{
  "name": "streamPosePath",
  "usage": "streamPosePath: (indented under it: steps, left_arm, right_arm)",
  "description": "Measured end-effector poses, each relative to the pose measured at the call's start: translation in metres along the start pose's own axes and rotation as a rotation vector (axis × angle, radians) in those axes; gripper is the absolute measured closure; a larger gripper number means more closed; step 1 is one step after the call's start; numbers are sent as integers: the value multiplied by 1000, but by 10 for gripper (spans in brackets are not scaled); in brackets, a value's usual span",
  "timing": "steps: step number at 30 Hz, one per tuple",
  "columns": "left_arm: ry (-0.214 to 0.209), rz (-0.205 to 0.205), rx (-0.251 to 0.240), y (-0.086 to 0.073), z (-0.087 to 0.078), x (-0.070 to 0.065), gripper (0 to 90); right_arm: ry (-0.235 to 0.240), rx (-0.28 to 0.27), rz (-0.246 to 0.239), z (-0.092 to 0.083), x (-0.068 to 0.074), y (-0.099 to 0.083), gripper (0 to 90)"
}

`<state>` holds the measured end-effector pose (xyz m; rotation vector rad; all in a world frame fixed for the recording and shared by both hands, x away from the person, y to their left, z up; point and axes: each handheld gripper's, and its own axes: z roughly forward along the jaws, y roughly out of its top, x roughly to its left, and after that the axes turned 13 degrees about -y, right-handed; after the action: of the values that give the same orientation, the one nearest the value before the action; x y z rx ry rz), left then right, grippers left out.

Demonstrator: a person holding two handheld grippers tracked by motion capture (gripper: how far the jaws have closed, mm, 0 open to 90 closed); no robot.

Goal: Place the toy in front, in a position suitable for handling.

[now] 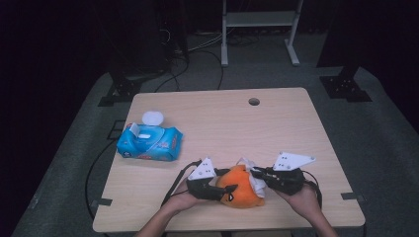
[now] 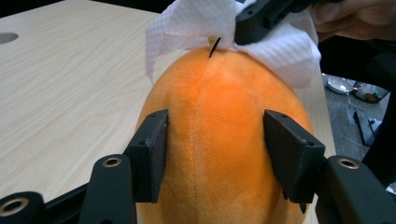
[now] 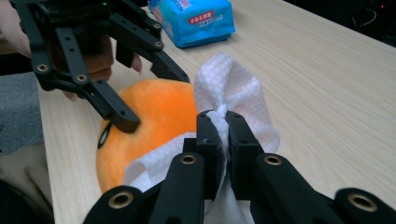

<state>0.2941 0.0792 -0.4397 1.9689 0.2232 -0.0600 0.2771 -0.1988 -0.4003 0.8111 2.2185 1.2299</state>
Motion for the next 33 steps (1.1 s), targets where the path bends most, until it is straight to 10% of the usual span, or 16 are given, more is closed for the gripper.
streamPosePath:
  steps: [6, 24, 33]
  left_arm:
    - [0, 0, 10, -2, -1, 2, 423]
    - [-7, -49, -2, -5, -6, 7, 405]
    - [-38, -124, -17, 0, 5, 16, 145]
  right_arm:
    - [-66, 21, 35, -2, -20, -10, 848]
    - [11, 5, 57, -5, -17, -10, 846]
    - [62, 16, 37, 0, -11, -11, 846]
